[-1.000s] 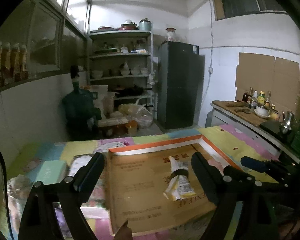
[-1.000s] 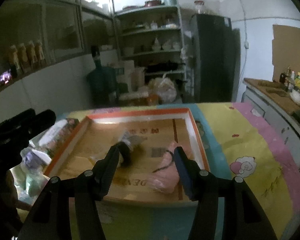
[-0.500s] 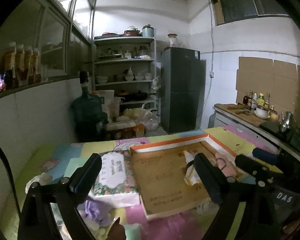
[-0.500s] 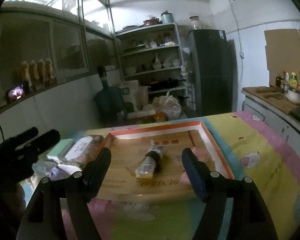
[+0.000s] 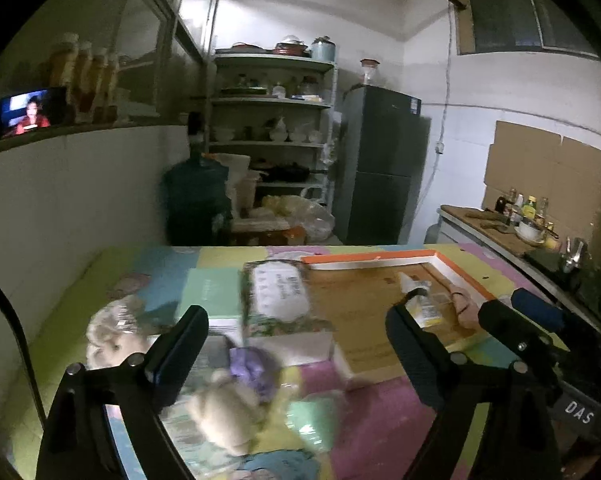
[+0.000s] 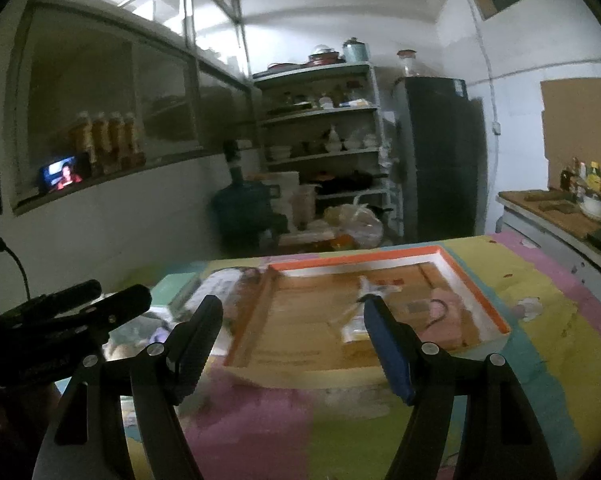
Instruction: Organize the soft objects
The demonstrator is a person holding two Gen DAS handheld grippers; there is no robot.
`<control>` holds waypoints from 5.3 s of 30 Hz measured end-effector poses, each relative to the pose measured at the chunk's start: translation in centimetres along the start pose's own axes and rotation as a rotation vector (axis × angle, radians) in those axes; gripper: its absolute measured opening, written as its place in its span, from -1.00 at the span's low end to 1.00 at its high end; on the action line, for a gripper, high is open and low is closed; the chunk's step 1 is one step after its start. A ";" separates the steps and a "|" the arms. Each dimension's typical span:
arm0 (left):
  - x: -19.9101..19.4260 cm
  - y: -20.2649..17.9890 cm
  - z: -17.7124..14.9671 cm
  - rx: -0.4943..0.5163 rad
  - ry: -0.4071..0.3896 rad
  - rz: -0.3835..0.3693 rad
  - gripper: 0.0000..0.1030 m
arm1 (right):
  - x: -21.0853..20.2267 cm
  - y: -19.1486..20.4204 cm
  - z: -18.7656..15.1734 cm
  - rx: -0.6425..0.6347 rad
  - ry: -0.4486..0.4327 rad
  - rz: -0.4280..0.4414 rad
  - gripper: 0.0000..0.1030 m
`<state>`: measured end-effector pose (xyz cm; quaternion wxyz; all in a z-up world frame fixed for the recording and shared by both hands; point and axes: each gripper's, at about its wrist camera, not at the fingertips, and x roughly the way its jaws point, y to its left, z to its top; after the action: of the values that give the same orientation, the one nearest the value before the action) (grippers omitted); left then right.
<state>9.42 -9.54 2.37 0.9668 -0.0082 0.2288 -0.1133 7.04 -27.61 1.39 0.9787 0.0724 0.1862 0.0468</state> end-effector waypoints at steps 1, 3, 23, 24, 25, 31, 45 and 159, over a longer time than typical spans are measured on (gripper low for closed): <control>-0.3 0.5 -0.1 -0.003 -0.005 0.005 0.74 | 0.0 0.5 -0.1 -0.005 0.000 0.005 0.45; -1.0 1.6 -0.4 -0.016 -0.014 0.007 0.73 | -0.1 1.8 -0.2 -0.019 -0.002 0.015 0.45; -4.8 9.6 -4.7 -0.051 -0.007 0.024 0.73 | 1.2 8.1 -2.8 -0.087 0.068 0.044 0.45; -4.8 9.8 -5.0 -0.052 -0.006 0.021 0.73 | 1.4 8.4 -3.1 -0.090 0.079 0.044 0.45; -4.8 10.1 -5.3 -0.054 -0.004 0.019 0.73 | 1.7 8.5 -3.4 -0.092 0.090 0.045 0.45; -4.4 11.5 -6.4 -0.076 0.017 -0.010 0.73 | 3.8 9.1 -5.1 -0.077 0.164 0.056 0.45; 0.0 8.3 -7.2 -0.031 0.136 -0.215 0.60 | 7.4 8.7 -7.5 -0.041 0.292 0.029 0.45; 7.0 -5.8 0.4 -0.075 0.127 -0.277 -0.40 | 2.0 -8.0 0.2 0.046 0.054 -0.105 -0.31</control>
<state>14.43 -16.74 0.05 0.9245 -0.0688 0.2902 -0.2373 9.52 -35.28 -0.45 0.9725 0.0837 0.2172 -0.0070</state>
